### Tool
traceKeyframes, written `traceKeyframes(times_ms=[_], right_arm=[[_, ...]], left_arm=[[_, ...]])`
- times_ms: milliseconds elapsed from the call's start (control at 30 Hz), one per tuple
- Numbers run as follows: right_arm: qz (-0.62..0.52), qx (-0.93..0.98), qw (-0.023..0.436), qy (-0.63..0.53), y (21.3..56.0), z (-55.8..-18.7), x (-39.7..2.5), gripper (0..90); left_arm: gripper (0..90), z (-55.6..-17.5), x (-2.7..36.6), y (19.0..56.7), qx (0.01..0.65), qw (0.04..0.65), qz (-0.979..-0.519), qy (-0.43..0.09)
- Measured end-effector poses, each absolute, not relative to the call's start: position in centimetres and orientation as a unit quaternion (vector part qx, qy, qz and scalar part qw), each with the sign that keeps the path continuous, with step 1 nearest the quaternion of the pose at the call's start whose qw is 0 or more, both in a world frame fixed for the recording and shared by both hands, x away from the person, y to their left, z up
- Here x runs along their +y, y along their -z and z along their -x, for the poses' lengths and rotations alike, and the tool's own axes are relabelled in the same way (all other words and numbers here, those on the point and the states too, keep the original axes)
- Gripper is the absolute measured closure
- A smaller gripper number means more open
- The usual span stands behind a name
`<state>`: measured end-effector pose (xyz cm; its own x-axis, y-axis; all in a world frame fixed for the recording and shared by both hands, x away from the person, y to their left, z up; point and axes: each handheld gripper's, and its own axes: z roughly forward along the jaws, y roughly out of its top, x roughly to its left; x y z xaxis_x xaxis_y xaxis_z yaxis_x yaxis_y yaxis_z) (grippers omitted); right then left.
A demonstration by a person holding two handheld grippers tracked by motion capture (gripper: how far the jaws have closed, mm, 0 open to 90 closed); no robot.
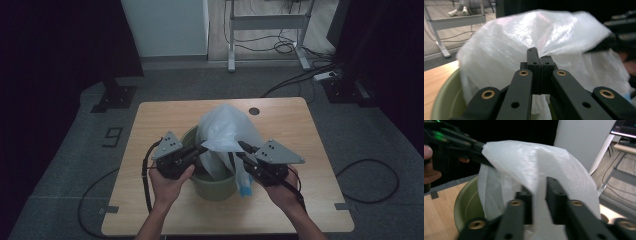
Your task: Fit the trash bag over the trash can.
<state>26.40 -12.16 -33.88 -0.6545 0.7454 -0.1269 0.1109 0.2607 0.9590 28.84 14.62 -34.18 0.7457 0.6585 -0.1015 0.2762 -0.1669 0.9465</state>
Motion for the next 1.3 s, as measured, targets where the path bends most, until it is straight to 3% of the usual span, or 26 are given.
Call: traceKeyframes(times_ms=[133, 333, 567, 700, 833, 1033, 1300], right_arm=[[-0.32, 0.732, 0.282, -0.531, 35.2, -26.1, -12.1, 44.5], [-0.323, 0.749, 0.283, -0.504, 37.0, -24.3, -12.6, 39.9], [-0.343, 0.737, 0.292, -0.503, 37.6, -23.7, -14.6, 43.4], [-0.329, 0.743, 0.285, -0.508, 37.7, -23.3, -15.0, 59.7], [-0.347, 0.729, 0.295, -0.511, 37.7, -23.3, -15.5, 59.2], [-0.349, 0.715, 0.287, -0.533, 37.4, -23.3, -16.6, 86.9], [-0.341, 0.696, 0.311, -0.551, 35.5, -23.8, -16.7, 88.7]], left_arm=[[90.0, -29.1, 15.6, 34.5, 0.332, 0.562, -0.739, -0.167], [90.0, -29.1, 16.6, 34.8, 0.343, 0.558, -0.737, -0.165], [90.0, -29.0, 17.2, 35.1, 0.348, 0.561, -0.734, -0.159], [90.0, -29.0, 17.3, 35.2, 0.349, 0.56, -0.735, -0.158], [90.0, -28.9, 17.5, 35.3, 0.35, 0.561, -0.734, -0.155], [90.0, -28.7, 17.9, 35.4, 0.349, 0.565, -0.732, -0.15], [89.5, -28.2, 18.1, 35.5, 0.337, 0.556, -0.747, -0.139]])
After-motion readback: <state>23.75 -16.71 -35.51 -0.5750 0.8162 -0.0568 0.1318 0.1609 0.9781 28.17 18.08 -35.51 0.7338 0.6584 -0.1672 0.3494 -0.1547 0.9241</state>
